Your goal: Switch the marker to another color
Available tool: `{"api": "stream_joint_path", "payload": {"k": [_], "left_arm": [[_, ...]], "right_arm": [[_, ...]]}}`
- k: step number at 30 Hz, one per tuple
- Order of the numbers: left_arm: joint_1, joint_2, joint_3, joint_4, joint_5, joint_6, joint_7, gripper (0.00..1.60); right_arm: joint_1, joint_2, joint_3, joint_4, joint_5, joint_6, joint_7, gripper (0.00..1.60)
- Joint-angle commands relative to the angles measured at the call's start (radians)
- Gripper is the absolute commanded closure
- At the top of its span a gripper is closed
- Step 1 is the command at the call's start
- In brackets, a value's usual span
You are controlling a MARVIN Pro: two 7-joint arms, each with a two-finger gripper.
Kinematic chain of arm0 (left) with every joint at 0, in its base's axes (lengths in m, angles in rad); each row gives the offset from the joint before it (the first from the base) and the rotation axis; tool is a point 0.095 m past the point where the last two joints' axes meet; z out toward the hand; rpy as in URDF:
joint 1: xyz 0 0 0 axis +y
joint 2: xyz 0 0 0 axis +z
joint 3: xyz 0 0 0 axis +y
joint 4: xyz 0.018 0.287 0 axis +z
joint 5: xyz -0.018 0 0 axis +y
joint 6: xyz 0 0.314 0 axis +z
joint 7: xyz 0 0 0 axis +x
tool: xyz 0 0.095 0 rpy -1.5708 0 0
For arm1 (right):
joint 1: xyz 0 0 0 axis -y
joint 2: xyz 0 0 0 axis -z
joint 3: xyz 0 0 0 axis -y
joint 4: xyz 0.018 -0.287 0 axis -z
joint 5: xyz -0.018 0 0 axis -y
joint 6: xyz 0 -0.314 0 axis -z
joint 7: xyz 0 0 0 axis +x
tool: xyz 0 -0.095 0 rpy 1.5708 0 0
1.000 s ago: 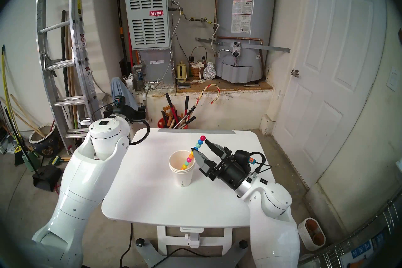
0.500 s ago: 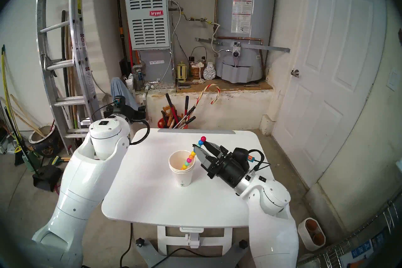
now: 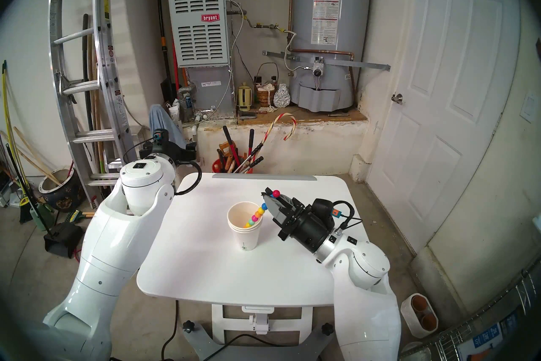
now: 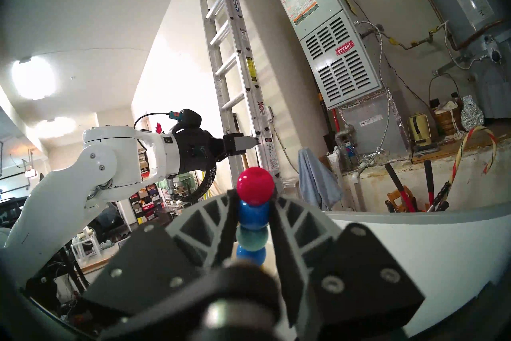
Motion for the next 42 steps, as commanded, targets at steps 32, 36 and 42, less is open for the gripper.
{"api": "stream_joint_path", "payload": {"k": [32, 36, 42], "left_arm": [[-0.018, -0.001, -0.002, -0.018, 0.001, -0.009, 0.001, 0.00], [-0.018, -0.001, -0.001, -0.018, 0.001, -0.009, 0.001, 0.00], [-0.018, 0.000, -0.001, -0.018, 0.000, -0.009, 0.001, 0.00]], "right_arm": [[0.082, -0.002, -0.036, -0.061, 0.048, -0.027, -0.061, 1.60], [0.096, -0.001, -0.038, -0.079, 0.041, -0.024, -0.065, 1.60], [0.125, -0.002, -0.038, -0.113, 0.037, -0.023, -0.080, 1.60]]}}
